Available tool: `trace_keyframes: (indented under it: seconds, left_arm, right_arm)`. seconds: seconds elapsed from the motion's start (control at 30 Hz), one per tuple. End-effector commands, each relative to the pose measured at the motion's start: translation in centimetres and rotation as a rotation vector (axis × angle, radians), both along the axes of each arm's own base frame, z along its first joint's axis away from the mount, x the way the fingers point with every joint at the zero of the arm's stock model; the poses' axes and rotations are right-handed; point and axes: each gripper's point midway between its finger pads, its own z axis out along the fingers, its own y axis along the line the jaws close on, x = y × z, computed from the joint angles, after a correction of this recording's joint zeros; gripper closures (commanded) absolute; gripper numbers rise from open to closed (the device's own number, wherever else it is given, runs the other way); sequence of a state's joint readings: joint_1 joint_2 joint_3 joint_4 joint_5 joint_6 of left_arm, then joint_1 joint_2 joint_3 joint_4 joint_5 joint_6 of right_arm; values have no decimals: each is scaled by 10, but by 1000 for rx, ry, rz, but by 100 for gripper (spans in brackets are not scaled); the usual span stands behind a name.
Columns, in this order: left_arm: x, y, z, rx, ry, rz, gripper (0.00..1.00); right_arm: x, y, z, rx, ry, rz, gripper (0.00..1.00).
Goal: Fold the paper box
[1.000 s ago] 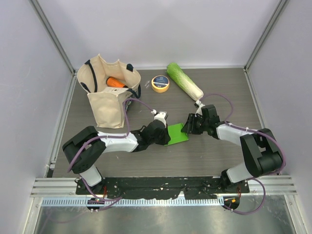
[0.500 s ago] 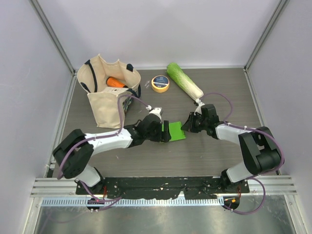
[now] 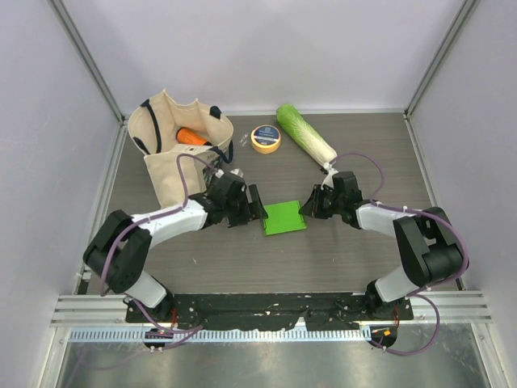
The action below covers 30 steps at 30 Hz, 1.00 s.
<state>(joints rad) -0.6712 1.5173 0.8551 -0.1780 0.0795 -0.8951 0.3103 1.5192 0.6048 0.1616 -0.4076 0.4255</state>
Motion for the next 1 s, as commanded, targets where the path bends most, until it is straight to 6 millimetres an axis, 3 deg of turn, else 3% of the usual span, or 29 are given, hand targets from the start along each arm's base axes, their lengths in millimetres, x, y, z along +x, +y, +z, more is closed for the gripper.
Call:
trace_keyframes:
  seconds: [0.0,0.23,0.47,0.83,0.97]
  left_arm:
    - [10,-25,0,-100,46,17,22]
    - [16,-35,-20,-139,94,60,30]
    - [26,-40,-19,-178,84,109,36]
    - [23,-41,-28,-211,132,156,43]
    - [26,-52,-26,-288,130,158,47]
  right_arm:
    - [-6,-15,-25,-77,78,-33,99]
    - [-5,-22,-31,-51,118,-61,99]
    - [-6,-24,-35,-44,139,-60,99]
    - [-3,-29,-39,-33,157,-84,99]
    - [-3,-31,-41,-25,169,-89,99]
